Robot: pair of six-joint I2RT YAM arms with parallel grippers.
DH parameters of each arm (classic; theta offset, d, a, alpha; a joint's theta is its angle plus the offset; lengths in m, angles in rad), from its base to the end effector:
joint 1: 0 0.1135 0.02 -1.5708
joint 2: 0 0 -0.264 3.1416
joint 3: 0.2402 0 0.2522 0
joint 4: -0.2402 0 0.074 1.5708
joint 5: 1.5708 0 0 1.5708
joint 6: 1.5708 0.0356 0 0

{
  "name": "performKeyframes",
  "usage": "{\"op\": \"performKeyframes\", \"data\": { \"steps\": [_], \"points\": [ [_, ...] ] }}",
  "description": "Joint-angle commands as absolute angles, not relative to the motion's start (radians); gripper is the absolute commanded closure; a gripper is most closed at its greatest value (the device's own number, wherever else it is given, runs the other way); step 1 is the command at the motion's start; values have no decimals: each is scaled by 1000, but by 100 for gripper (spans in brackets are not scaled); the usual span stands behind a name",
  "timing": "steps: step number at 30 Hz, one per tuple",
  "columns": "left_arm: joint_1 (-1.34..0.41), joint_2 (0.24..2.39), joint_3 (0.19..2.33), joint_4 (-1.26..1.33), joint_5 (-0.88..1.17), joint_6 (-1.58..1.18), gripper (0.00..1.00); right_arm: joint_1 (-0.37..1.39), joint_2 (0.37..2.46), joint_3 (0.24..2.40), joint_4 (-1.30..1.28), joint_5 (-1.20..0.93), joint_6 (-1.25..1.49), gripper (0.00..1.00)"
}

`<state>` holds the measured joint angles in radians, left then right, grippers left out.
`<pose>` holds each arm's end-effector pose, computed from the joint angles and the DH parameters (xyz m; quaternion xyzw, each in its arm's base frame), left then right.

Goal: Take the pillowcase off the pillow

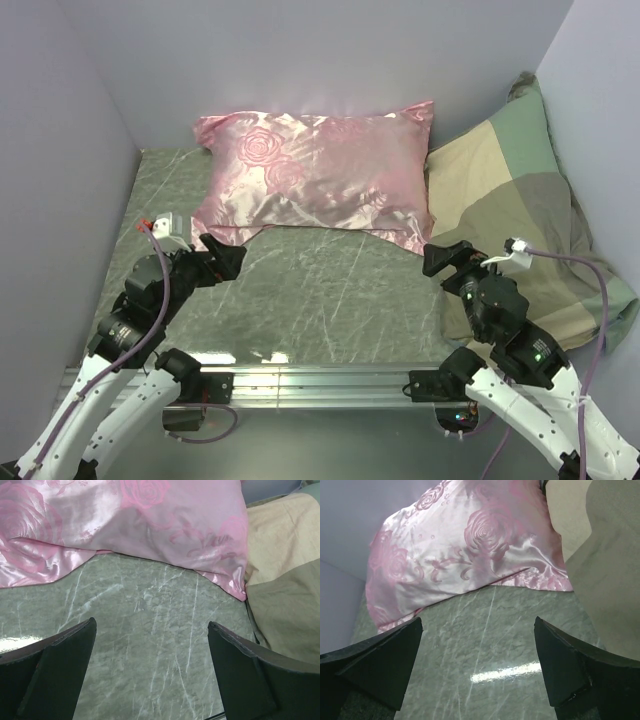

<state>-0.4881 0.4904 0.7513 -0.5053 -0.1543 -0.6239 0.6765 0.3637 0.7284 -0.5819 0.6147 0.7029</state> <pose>0.1035 -0.0487 0.3326 -0.1006 0.7807 -0.2724 0.5534 0.0763 0.0349 0.3286 0.1993 0.7405 0.1979 0.6106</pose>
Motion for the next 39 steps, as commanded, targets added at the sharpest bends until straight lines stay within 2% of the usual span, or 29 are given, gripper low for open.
{"op": "performKeyframes", "data": {
  "steps": [1,6,9,12,13,14,15,18,21,30,33,36,39],
  "points": [
    [-491,505,752,-488,-135,-609,1,681,402,787,-581,643,663,0],
    [-491,492,742,-477,-114,-603,1,683,526,912,-563,687,580,0],
    [-491,486,735,-474,-106,-601,1,667,716,1072,-615,788,526,0],
    [-492,485,735,-472,-98,-598,1,534,944,1285,-689,740,468,0],
    [-494,486,733,-471,-94,-597,1,475,1041,1334,-702,668,459,0],
    [-494,488,732,-469,-89,-595,1,342,1084,1414,-721,556,442,0],
    [-494,491,732,-469,-86,-594,1,301,1129,1451,-732,539,434,0],
    [-495,499,733,-468,-74,-589,1,195,1354,1606,-814,602,403,0],
    [-499,494,730,-462,-66,-586,1,109,1477,1704,-897,716,419,0],
    [-500,515,729,-453,-23,-572,1,-55,1510,1712,-899,836,511,0],
    [-500,506,726,-449,-15,-568,1,-69,1476,1640,-812,857,480,0],
    [-500,499,727,-452,-17,-568,1,-100,1520,1634,-830,822,486,0],
    [-502,495,726,-446,-9,-566,1,-143,1554,1621,-802,660,474,0]
  ]
}}
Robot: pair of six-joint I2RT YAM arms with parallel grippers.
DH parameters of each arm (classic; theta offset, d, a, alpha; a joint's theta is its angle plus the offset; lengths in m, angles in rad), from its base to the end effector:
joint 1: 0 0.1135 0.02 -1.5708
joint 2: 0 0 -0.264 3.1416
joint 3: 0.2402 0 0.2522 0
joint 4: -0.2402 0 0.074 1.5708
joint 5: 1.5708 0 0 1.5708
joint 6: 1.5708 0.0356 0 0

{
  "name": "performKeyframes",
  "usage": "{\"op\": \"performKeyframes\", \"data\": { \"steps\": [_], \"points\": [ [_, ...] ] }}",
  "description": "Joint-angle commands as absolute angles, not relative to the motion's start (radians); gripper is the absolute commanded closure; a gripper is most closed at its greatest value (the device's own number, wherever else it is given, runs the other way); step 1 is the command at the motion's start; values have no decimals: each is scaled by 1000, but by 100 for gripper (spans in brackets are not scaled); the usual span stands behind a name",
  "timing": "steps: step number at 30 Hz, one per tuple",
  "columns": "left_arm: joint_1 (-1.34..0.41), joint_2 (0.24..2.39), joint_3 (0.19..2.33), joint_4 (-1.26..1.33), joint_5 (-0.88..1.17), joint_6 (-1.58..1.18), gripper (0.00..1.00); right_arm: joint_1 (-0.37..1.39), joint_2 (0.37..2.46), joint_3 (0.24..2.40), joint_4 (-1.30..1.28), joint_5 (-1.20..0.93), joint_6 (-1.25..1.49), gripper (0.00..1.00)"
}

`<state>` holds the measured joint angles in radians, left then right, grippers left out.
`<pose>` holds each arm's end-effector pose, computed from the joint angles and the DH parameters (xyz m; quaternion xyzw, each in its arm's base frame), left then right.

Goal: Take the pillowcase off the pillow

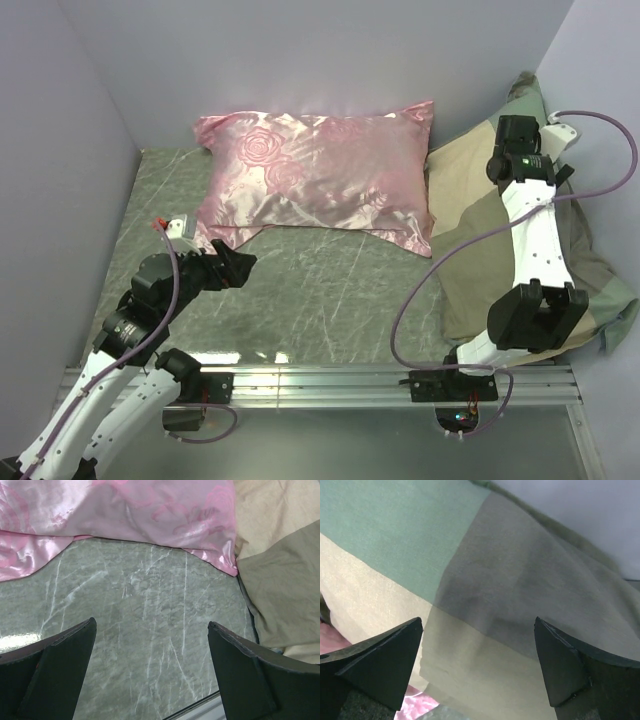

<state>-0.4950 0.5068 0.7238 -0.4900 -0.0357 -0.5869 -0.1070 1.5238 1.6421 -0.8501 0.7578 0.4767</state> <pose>0.1071 -0.0564 0.3234 -0.0474 0.7953 -0.2989 0.5253 0.3136 -0.0583 0.3990 0.3884 0.7693 -0.2625 0.4341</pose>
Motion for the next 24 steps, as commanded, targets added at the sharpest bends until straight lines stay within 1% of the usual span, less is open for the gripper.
{"op": "performKeyframes", "data": {
  "steps": [1,2,7,10,12,13,14,15,16,21,24],
  "points": [
    [-500,495,726,-446,-9,-566,1,-153,1566,1615,-779,625,472,0],
    [-500,495,724,-448,-9,-566,1,-159,1580,1621,-782,571,474,0],
    [-500,497,726,-449,-9,-565,1,-170,1664,1654,-788,456,512,0],
    [-502,489,727,-454,-15,-568,1,-170,1657,1625,-744,399,531,5],
    [-500,483,726,-457,-21,-571,1,-172,1652,1614,-732,371,535,21],
    [-502,483,726,-456,-25,-572,1,-170,1649,1614,-735,358,538,47],
    [-500,482,726,-457,-28,-574,1,-170,1648,1615,-738,353,545,67],
    [-500,482,727,-457,-29,-572,1,-169,1637,1615,-741,351,554,85],
    [-500,483,727,-457,-28,-574,1,-169,1625,1618,-745,350,560,100],
    [-500,488,726,-456,-21,-572,3,-167,1496,1644,-752,351,569,100],
    [-502,489,727,-454,-17,-572,3,-164,1424,1716,-787,362,569,100]
  ]
}}
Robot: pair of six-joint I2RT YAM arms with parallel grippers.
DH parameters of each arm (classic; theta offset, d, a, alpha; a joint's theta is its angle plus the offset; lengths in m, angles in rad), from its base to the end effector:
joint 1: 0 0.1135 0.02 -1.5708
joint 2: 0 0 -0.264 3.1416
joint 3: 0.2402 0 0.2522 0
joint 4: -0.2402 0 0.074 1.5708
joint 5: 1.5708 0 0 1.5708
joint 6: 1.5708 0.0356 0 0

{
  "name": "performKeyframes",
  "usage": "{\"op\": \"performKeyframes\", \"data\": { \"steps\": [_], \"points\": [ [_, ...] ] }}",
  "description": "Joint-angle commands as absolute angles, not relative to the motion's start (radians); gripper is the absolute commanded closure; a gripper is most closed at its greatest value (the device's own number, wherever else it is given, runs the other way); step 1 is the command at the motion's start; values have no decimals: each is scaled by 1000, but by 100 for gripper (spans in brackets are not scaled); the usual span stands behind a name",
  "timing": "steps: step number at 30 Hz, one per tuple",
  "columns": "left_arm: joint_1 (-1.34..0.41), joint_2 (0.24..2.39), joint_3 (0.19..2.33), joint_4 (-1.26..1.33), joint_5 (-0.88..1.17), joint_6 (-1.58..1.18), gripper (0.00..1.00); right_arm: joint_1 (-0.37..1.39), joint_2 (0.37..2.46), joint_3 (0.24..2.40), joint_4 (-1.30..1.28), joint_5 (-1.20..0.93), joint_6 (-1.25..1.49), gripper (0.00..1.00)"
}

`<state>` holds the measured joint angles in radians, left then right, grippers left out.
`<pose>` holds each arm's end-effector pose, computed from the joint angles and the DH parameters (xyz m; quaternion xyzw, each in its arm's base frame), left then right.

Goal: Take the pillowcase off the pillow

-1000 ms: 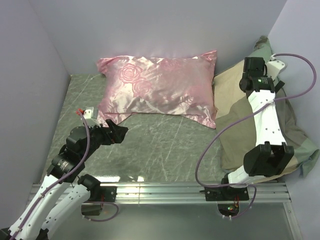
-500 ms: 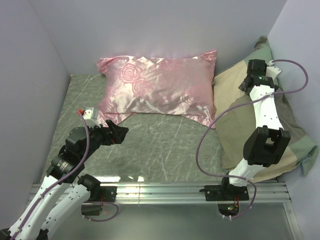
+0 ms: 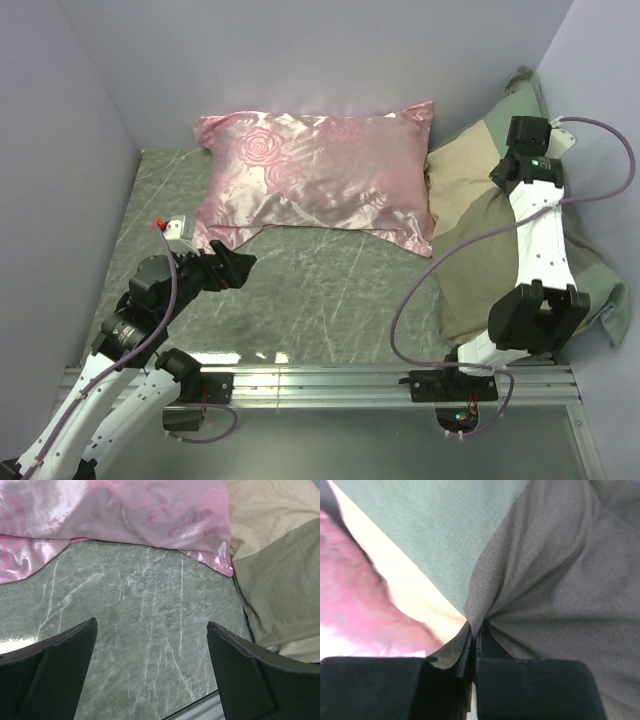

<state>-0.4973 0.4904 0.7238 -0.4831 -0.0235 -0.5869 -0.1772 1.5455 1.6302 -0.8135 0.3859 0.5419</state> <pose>0.1039 -0.0554 0.3258 -0.0426 0.7885 -0.3086 0.5303 0.3246 -0.0717 0.3867 0.3885 0.8109 -0.0994 0.4262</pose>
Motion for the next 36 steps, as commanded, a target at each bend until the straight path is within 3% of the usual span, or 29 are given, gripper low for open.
{"op": "performKeyframes", "data": {
  "steps": [1,7,19,23,29,36],
  "points": [
    [-502,488,726,-453,-17,-572,3,-160,1405,1756,-798,367,566,100],
    [-500,491,724,-451,-12,-571,4,-141,1273,1856,-775,284,538,100],
    [-502,491,723,-445,-9,-571,1,32,1029,1802,-626,2,535,100],
    [-500,521,724,-387,26,-609,1,126,1025,1773,-574,-221,551,100],
    [-500,698,710,-99,25,-825,1,326,1014,1686,-509,-229,569,100],
    [-480,923,554,441,146,-974,1,362,1031,1729,-506,-302,620,100]
  ]
}}
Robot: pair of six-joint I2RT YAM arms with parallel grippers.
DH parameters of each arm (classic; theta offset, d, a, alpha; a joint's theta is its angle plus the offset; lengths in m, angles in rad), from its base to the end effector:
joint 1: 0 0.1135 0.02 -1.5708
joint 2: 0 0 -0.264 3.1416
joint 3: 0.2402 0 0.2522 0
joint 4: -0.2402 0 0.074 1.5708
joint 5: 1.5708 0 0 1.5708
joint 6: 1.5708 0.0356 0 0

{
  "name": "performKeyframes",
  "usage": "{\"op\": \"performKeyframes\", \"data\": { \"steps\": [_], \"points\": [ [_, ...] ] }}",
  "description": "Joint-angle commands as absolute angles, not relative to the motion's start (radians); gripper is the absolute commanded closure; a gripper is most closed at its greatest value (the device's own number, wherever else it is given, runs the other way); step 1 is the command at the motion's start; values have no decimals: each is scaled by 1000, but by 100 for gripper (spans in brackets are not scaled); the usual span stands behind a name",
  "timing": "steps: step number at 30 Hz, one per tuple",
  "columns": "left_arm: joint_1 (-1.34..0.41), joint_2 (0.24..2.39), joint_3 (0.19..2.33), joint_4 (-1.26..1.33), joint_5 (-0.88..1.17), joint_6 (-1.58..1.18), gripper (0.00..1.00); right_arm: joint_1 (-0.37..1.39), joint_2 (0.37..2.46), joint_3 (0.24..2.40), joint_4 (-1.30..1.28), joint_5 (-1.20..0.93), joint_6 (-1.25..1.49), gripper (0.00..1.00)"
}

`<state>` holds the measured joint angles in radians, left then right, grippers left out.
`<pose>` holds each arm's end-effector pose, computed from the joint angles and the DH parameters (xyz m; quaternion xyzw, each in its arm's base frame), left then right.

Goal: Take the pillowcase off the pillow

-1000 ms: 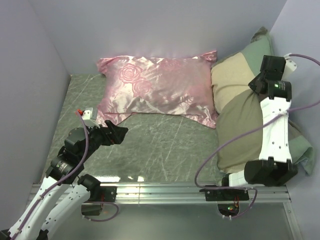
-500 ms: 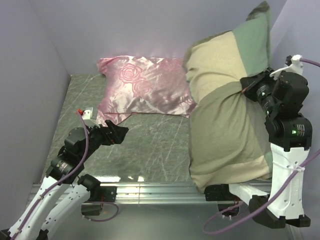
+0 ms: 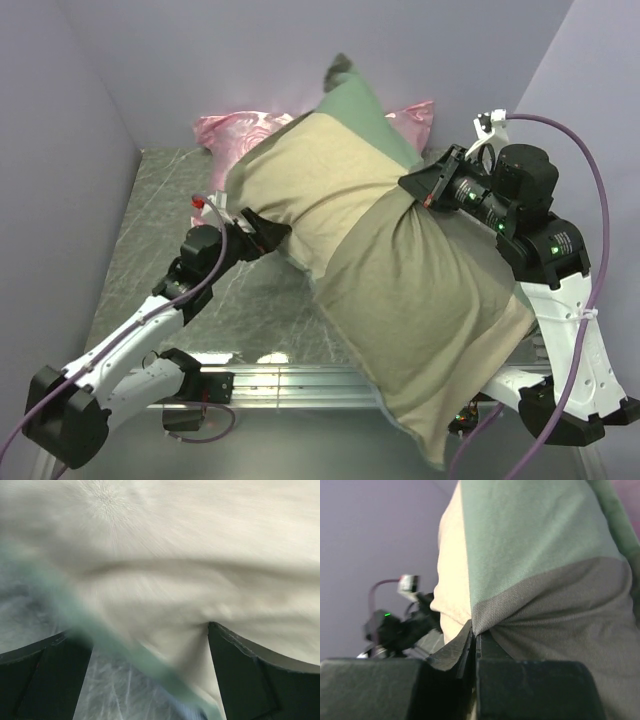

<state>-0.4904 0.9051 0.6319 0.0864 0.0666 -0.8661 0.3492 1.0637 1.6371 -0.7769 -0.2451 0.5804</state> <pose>0.1900 -0.1041 0.2925 -0.1228 0.7600 -0.4201 0.4805 0.1580 0.0667 0.5056 0.0121 0.7732 0.3657 0.5179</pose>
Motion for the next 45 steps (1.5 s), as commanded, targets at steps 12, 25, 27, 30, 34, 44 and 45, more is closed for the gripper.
{"op": "performKeyframes", "data": {
  "steps": [12,25,27,30,34,44,45],
  "points": [
    [-500,878,590,443,114,-965,99,367,1046,1726,-548,-305,618,100],
    [-640,560,914,-78,121,-802,99,440,1319,1717,-618,-88,468,100],
    [-640,606,1052,-136,156,-767,99,515,1365,1726,-640,-61,433,100],
    [-640,698,1198,-179,149,-736,99,631,1446,1736,-646,-38,387,100],
    [-641,857,1351,-267,25,-723,99,727,1496,1671,-571,-136,353,100],
    [-641,1129,1468,-342,-244,-776,100,810,1506,1675,-641,-66,290,59],
    [-643,1123,1459,-347,-261,-781,99,810,1493,1668,-628,-31,301,44]
  ]
}}
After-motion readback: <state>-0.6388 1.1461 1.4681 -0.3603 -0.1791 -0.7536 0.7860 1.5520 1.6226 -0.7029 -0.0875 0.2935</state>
